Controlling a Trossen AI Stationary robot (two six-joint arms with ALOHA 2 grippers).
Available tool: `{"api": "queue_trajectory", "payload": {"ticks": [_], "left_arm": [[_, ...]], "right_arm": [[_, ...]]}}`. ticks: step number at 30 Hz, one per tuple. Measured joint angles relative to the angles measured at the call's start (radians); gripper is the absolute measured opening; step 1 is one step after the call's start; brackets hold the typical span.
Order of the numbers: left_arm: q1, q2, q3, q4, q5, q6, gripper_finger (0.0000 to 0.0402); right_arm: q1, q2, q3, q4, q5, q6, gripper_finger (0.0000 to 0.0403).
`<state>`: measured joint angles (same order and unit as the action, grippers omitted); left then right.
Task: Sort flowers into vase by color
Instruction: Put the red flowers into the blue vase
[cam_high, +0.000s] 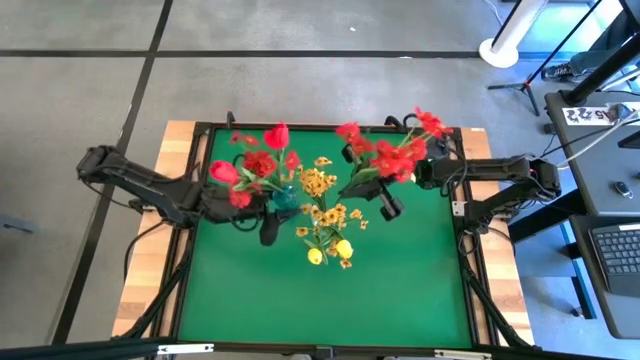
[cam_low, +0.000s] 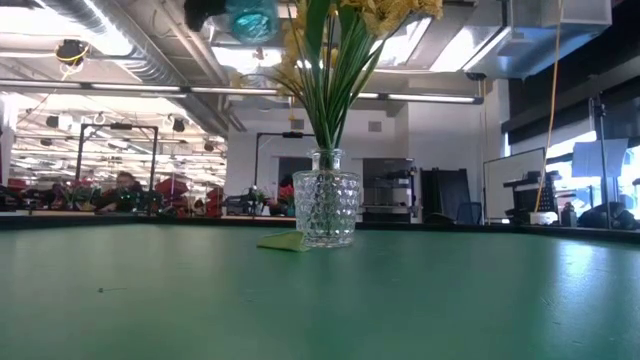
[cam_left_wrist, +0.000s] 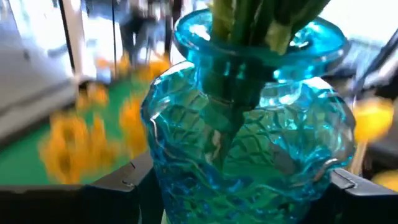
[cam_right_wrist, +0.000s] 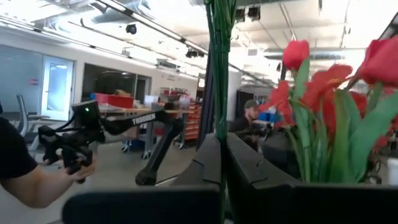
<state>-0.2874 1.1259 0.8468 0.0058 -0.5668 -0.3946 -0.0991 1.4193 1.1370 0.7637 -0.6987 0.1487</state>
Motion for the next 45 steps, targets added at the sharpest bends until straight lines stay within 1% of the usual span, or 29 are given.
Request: {"api": "queue_trajectory", "payload": {"ticks": [2,4,7,9,13,19,25,29,33,39,43,45], "left_arm": [[-0.028,0.0,0.025,-0.127,0.001,-0.07,0.0242],[-0.056,0.001,0.056,-0.215,0.0,-0.135,0.0242],[-0.093,0.021,0.09,-0.273,0.001,-0.199,0.0242],[-0.124,0.039,0.093,-0.294,0.011,-0.216,0.0242],[-0.171,0.076,0.102,-0.287,0.016,-0.234,0.0242],[-0.214,0.147,0.102,-0.279,0.015,-0.259,0.0242],[-0.247,0.192,0.101,-0.278,0.0,-0.292,0.0242],[-0.292,0.184,0.106,-0.28,-0.066,-0.294,0.0242],[-0.337,0.182,0.172,-0.271,-0.11,-0.247,0.0242],[-0.326,0.231,0.244,-0.278,-0.124,-0.172,0.0242],[-0.308,0.258,0.255,-0.258,-0.097,-0.164,0.0242],[-0.302,0.278,0.255,-0.231,-0.076,-0.154,0.0242]], "right_arm": [[0.01,0.0,0.0,-0.02,0.004,0.0,0.0],[0.024,0.002,0.0,-0.029,0.023,-0.003,0.0],[0.059,0.019,0.0,-0.03,0.05,-0.024,0.0],[0.09,0.036,0.0,-0.026,0.078,-0.047,0.0],[0.149,0.074,0.0,-0.018,0.154,-0.106,0.0],[0.194,0.13,0.0,0.058,0.209,-0.124,0.0],[0.2,0.147,0.0,0.073,0.217,-0.109,0.0],[0.2,0.147,0.0,0.076,0.21,-0.098,0.0],[0.214,0.149,0.031,0.078,0.211,-0.085,0.0],[0.278,0.198,0.104,0.059,0.212,-0.132,0.0],[0.294,0.23,0.133,0.047,0.22,-0.135,0.0],[0.296,0.247,0.14,0.047,0.24,-0.133,0.0]]}}
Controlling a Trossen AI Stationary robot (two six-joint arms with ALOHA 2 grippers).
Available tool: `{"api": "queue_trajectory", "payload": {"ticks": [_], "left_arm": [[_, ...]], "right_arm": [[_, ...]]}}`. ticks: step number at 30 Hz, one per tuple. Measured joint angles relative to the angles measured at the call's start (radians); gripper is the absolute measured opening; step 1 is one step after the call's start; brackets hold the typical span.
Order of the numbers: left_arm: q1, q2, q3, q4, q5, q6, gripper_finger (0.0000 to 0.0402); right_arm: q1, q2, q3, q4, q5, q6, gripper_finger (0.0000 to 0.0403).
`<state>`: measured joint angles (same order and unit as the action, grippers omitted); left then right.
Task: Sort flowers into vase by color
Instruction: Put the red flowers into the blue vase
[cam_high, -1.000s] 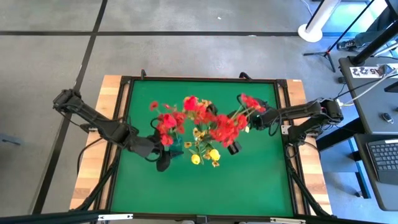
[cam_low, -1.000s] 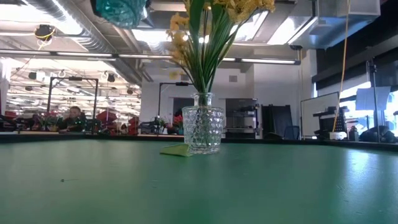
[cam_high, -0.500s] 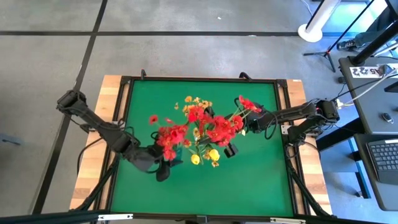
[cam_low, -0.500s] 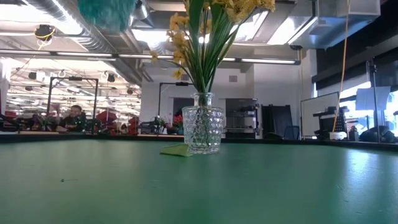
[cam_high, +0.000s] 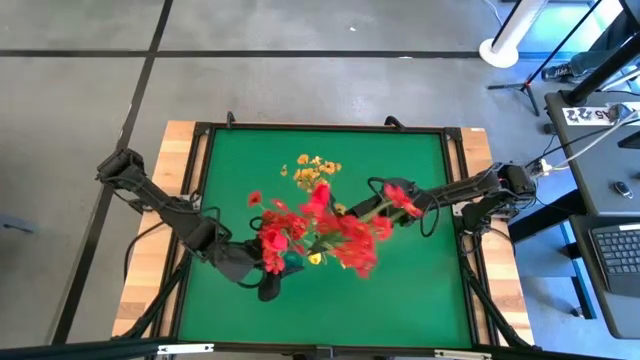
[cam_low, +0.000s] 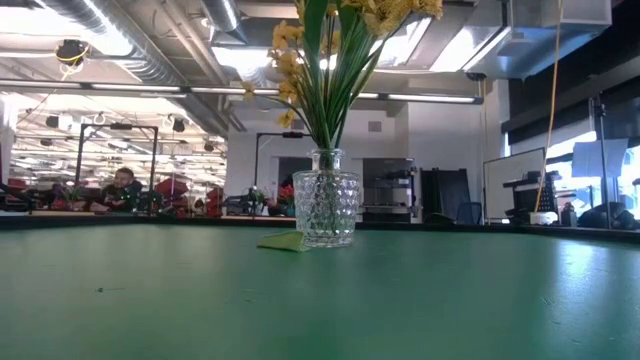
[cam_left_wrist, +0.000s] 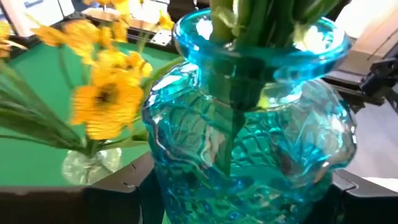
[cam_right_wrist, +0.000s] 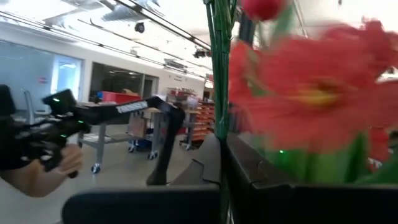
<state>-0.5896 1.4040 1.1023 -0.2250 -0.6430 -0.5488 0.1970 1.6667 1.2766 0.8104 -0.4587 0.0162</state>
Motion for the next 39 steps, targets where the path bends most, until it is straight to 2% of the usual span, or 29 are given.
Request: {"api": "queue_trajectory", "payload": {"ticks": [6,23,33,39], "left_arm": [[0.0,0.045,0.0,0.103,0.035,0.044,0.0242],[0.012,0.051,0.0,0.211,0.028,0.167,0.0242],[0.02,0.035,-0.002,0.205,0.023,0.187,0.0242],[-0.01,-0.016,-0.006,0.191,-0.033,0.198,0.0242]], "right_arm": [[0.0,0.019,0.0,0.0,0.039,0.0,0.0],[0.0,0.028,0.001,-0.032,0.041,0.009,0.0],[0.0,0.024,0.004,-0.109,0.037,0.029,0.0],[-0.001,0.021,0.007,-0.161,0.033,0.029,0.0]]}}
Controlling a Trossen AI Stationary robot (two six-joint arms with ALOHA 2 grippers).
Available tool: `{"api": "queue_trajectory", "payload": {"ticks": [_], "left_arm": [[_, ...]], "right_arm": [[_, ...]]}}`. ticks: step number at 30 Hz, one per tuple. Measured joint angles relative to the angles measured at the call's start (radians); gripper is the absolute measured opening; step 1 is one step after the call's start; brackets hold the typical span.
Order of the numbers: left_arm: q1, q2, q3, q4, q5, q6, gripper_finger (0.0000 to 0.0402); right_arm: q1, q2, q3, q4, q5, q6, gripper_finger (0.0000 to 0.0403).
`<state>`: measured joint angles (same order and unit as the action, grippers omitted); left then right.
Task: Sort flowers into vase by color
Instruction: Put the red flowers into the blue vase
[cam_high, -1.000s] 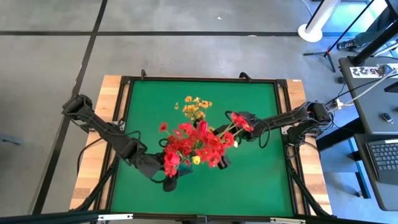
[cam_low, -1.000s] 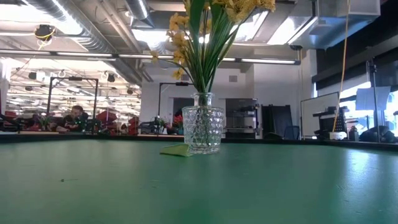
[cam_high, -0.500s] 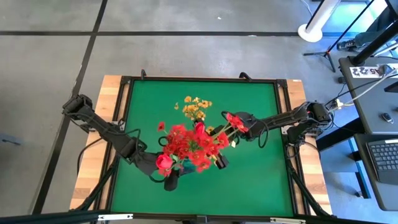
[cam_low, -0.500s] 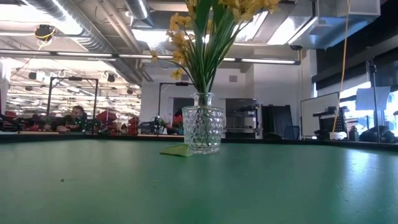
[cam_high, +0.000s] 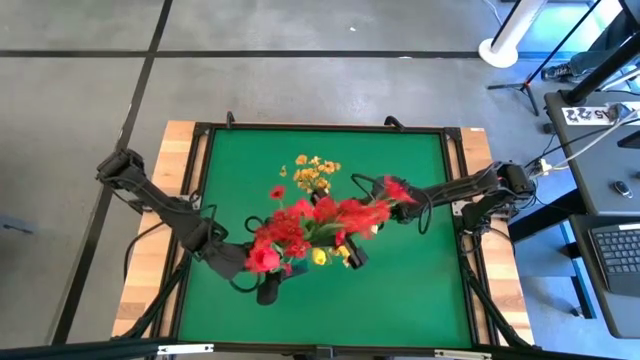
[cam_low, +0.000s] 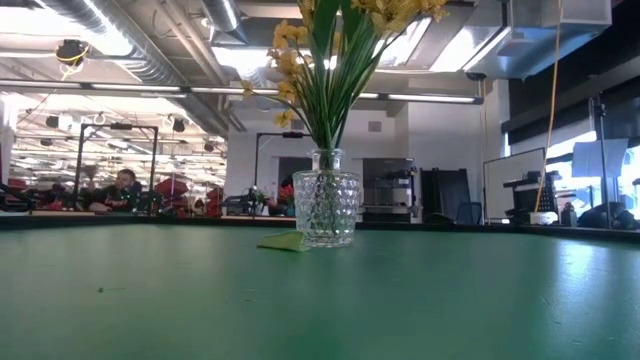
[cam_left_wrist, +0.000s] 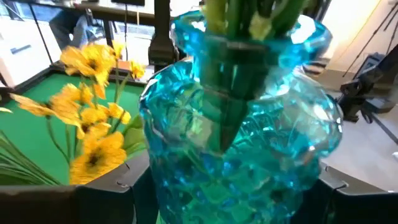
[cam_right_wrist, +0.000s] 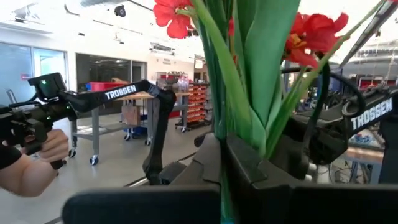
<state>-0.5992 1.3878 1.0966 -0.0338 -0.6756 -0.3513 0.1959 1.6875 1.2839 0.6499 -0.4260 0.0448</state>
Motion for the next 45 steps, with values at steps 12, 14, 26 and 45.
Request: {"api": "queue_trajectory", "payload": {"ticks": [12,14,26,45], "left_arm": [[0.035,-0.014,0.0,-0.016,0.046,-0.051,0.0242],[0.043,-0.013,0.0,-0.031,0.048,-0.058,0.0242],[0.05,-0.012,0.0,-0.047,0.041,-0.058,0.0242],[0.043,-0.012,0.003,-0.039,0.033,-0.058,0.0242]], "right_arm": [[-0.001,0.003,-0.004,-0.01,0.005,0.001,0.0],[-0.001,0.004,-0.004,-0.024,0.005,0.0,0.0],[0.001,0.002,-0.003,-0.11,0.054,-0.023,0.0],[0.001,0.003,-0.008,-0.144,0.048,-0.023,0.0068]]}}
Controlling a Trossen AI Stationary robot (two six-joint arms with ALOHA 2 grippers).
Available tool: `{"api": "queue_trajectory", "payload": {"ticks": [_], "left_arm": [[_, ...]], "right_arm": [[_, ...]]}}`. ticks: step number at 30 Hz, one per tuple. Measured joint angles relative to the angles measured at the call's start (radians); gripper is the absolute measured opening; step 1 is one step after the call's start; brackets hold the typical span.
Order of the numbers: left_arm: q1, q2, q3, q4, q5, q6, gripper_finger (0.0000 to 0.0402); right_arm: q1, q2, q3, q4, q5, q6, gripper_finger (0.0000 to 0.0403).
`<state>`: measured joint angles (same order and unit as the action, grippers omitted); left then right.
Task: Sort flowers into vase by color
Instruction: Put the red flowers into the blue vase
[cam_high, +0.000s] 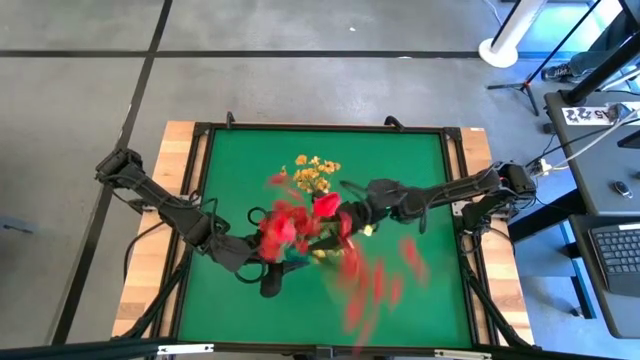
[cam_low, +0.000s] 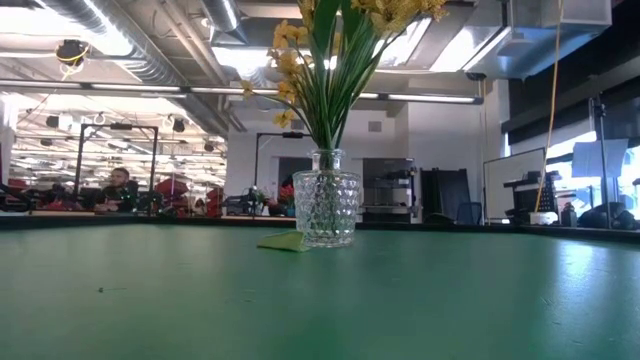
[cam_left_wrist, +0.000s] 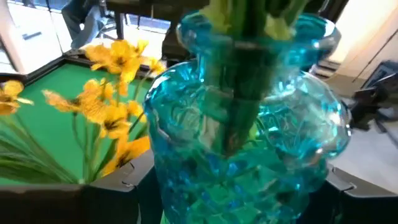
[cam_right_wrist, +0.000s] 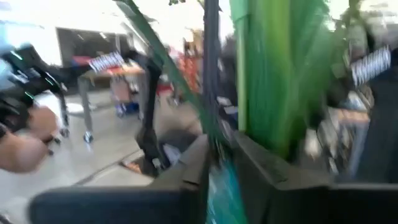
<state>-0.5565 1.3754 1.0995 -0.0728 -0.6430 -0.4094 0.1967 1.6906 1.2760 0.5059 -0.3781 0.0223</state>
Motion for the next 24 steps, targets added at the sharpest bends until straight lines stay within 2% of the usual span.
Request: {"api": "queue_trajectory", "payload": {"ticks": [6,10,14,24], "left_arm": [[-0.022,-0.001,0.002,-0.007,-0.013,-0.021,0.0242],[-0.026,-0.002,0.002,-0.017,-0.025,-0.031,0.0242],[-0.027,-0.002,0.002,-0.011,-0.033,-0.034,0.0242],[-0.029,-0.006,0.006,0.008,-0.068,-0.063,0.0242]], "right_arm": [[-0.001,0.0,0.001,-0.007,-0.008,-0.002,0.0166],[-0.002,-0.006,0.0,-0.014,-0.013,-0.003,0.021],[-0.005,-0.028,-0.001,-0.045,-0.003,-0.005,0.0224],[-0.007,-0.082,-0.002,-0.166,0.046,-0.057,0.0214]]}}
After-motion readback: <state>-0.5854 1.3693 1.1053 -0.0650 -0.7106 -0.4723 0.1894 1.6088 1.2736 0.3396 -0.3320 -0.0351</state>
